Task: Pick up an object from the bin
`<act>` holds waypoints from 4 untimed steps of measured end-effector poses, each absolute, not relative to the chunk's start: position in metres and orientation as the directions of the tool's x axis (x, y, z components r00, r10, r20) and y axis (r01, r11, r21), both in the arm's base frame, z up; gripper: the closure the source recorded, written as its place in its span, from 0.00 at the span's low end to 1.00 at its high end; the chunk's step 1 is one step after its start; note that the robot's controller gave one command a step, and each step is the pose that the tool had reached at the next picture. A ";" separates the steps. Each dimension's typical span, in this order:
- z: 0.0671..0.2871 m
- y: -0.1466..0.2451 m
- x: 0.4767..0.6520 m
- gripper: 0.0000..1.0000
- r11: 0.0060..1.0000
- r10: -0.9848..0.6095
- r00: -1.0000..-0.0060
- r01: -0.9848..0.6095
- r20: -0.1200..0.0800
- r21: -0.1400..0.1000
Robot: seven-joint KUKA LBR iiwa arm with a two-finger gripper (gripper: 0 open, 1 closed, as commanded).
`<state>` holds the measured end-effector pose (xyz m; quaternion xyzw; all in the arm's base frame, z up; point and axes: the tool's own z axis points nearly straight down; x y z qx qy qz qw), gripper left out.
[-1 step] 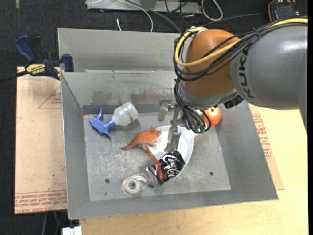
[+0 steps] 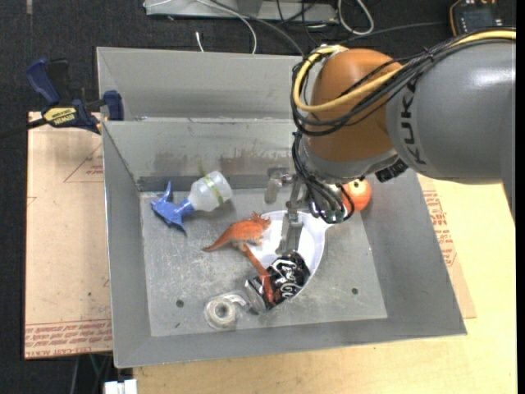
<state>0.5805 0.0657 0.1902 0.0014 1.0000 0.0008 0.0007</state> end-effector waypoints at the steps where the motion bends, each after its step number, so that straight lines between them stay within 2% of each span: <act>1: 0.123 0.082 0.605 0.00 1.000 0.018 -1.000 0.018 0.002 0.003; 2: 0.129 0.083 0.611 0.00 0.999 0.037 -0.999 0.037 -0.009 0.004; 3: 0.097 0.041 0.562 0.00 1.000 0.000 -1.000 0.000 0.002 0.002; 4: 0.074 0.028 0.575 0.00 1.000 0.022 -0.999 0.021 -0.026 0.014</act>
Offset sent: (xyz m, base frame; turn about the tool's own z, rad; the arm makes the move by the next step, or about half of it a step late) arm 0.0313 0.0175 -0.0598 0.0400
